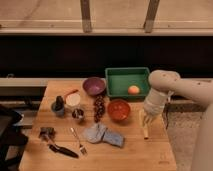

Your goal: Place banana in tray

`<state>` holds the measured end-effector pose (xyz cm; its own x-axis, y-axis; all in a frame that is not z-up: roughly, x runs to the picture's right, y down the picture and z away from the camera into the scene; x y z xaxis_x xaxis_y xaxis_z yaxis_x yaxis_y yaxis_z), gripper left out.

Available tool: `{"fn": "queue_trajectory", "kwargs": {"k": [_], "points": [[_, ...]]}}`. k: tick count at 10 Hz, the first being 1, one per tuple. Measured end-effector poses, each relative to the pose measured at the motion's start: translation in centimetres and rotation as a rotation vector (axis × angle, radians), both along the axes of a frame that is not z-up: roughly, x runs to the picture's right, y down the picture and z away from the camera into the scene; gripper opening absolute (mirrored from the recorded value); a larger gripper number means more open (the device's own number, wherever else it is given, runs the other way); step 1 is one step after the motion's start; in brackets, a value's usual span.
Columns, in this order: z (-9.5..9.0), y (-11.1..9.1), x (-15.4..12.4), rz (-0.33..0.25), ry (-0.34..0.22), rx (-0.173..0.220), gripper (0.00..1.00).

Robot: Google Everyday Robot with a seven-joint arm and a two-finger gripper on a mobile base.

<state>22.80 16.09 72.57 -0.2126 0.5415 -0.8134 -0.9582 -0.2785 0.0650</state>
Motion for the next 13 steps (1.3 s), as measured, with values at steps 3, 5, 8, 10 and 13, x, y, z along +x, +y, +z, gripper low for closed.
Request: {"fn": "queue_trajectory", "kwargs": {"k": [3, 5, 8, 10, 13], "points": [[0.3, -8.0, 2.3, 0.041, 0.031, 0.178, 0.00], [1.2, -13.2, 3.2, 0.071, 0.024, 0.272, 0.00], [2.5, -19.5, 2.0, 0.122, -0.042, 0.385, 0.00], [3.7, -21.2, -1.1, 0.124, -0.122, 0.415, 0.00], [5.7, -22.7, -6.7, 0.111, -0.272, 0.442, 0.00]]}}
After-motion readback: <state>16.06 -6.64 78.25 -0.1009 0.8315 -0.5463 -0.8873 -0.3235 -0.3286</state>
